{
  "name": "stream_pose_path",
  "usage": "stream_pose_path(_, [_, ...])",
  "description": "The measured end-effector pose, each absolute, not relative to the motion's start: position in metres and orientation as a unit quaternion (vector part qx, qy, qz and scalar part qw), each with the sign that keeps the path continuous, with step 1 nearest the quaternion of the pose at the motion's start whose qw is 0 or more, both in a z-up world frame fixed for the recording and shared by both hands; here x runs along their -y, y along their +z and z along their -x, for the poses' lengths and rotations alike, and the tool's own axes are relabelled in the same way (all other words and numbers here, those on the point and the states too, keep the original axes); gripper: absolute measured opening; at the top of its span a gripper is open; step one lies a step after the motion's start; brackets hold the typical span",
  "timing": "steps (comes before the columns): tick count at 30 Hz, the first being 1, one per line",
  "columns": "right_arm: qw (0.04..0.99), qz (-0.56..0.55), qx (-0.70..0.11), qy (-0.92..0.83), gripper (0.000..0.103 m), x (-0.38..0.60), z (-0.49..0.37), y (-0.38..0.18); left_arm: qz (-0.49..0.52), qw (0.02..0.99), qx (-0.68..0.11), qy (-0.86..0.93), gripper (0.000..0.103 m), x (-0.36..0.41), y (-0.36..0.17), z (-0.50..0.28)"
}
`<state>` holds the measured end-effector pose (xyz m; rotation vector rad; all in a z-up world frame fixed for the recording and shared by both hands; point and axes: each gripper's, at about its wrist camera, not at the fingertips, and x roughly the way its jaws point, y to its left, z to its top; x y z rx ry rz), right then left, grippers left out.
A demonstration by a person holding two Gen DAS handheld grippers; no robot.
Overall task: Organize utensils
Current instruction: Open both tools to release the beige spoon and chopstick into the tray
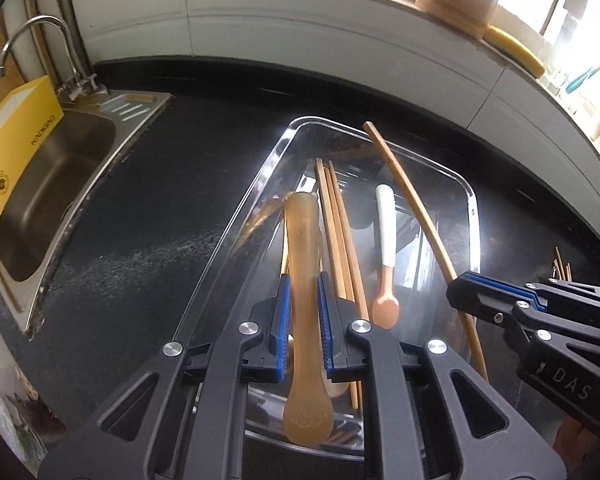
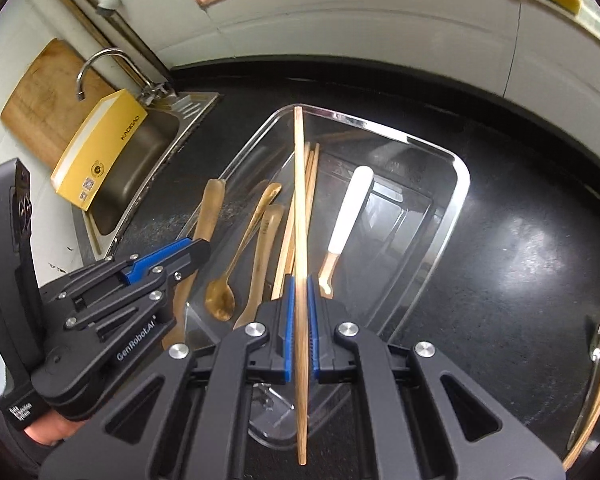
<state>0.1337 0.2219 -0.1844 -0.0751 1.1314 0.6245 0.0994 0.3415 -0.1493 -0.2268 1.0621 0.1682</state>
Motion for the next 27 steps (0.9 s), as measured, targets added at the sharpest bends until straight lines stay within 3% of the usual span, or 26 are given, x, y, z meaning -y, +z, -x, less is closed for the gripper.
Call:
stream_pose_path(17, [0.777, 0.006, -0.564, 0.279, 0.007, -0.229, -0.176, -0.209, 0.119, 0.830, -0.541, 0.060, 0.014, -0.351, -0.179, -0.137])
stream_pose_path(18, [0.775, -0.002, -0.569, 0.276, 0.011, -0.226, -0.180, -0.209, 0.121, 0.828, -0.545, 0.060, 0.019, -0.352, -0.180, -0.138])
stream_pose_path(20, [0.781, -0.018, -0.563, 0.270, 0.054, -0.216, -0.183, -0.203, 0.128, 0.825, -0.546, 0.065, 0.046, -0.356, -0.179, -0.136])
stream_pose_path(21, [0.789, -0.029, -0.554, 0.266, 0.080, -0.209, -0.184, -0.197, 0.132, 0.830, -0.538, 0.069, 0.075, -0.358, -0.174, -0.133])
stream_pose_path(22, [0.799, -0.039, -0.539, 0.263, 0.081, -0.201, -0.185, -0.189, 0.134, 0.836, -0.526, 0.073, 0.087, -0.360, -0.168, -0.129])
stream_pose_path(27, [0.809, -0.069, -0.522, 0.261, 0.081, -0.176, -0.189, -0.169, 0.144, 0.843, -0.511, 0.087, 0.092, -0.367, -0.149, -0.116])
